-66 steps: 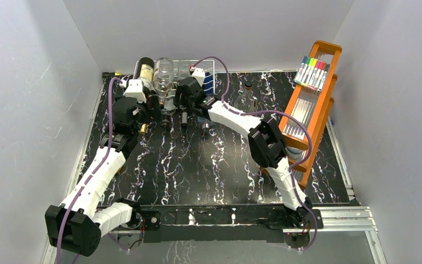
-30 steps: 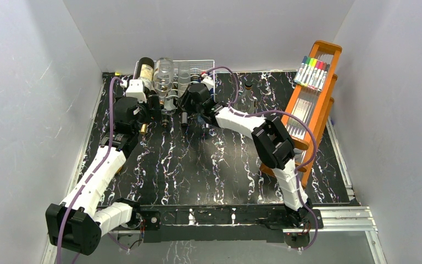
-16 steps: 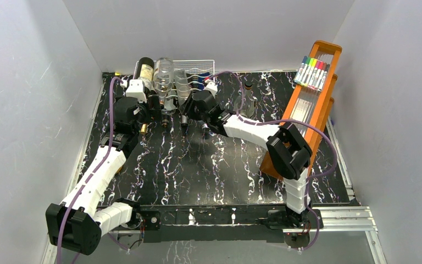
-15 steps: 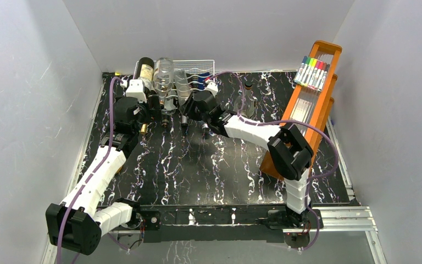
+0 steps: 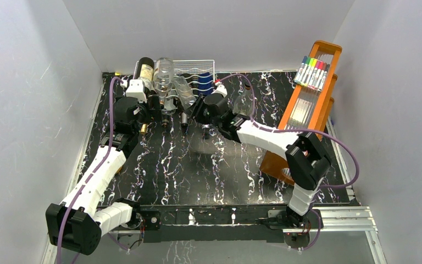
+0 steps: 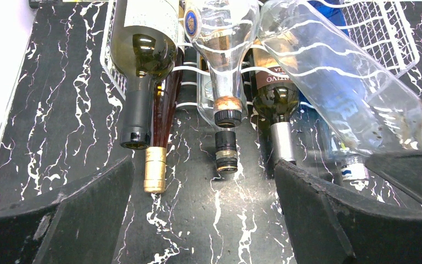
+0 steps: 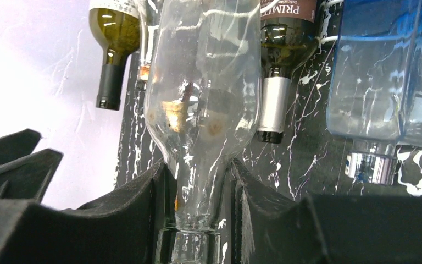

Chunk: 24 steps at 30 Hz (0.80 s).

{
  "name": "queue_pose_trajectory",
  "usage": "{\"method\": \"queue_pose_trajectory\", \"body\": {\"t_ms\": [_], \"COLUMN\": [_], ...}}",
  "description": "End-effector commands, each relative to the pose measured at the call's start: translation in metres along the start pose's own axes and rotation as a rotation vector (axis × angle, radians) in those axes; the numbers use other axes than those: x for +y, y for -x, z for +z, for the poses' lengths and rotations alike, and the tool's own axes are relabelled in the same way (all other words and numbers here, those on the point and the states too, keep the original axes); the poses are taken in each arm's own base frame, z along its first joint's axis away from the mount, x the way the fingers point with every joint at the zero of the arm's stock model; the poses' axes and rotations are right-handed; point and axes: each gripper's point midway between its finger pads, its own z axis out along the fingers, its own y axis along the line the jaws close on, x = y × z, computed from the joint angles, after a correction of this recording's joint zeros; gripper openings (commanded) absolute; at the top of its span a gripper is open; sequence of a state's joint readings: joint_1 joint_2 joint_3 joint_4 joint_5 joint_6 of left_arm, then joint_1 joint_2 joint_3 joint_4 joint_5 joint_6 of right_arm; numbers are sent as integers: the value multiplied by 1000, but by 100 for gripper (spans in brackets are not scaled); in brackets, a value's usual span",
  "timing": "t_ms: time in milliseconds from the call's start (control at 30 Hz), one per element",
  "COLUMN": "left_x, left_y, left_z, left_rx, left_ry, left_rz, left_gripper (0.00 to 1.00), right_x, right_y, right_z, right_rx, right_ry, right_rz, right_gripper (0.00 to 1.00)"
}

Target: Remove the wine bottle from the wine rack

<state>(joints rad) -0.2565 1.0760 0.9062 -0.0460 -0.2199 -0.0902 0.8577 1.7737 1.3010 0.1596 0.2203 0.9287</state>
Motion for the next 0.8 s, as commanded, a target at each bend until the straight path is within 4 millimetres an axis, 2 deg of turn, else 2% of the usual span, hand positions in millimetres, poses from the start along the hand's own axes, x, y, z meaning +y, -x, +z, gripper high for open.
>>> {"method": "queue_pose_trajectory", "body": {"t_ms": [0,133,433,767], "left_x": [-1,-4,-12,-20], "left_y": [8,8,7,5], "left_z": [-1,-2,-1,-1], "left_rx": [-25,-27,-18,-8], "left_ry": [-10,-29,-71,-111], "left_rz": [-10,-12,-19,-18], "left_gripper": [98,98,98,98], "right_x": [73,71,48,11], "right_y": [47,38,27,1], "right_z": [-40,-51,-68,-74], "right_rx": [-104,-59,2,167], "right_ry": [242,248,157,30], "right_rz": [42,43,35,-115], "right_gripper": [0,0,0,0]}}
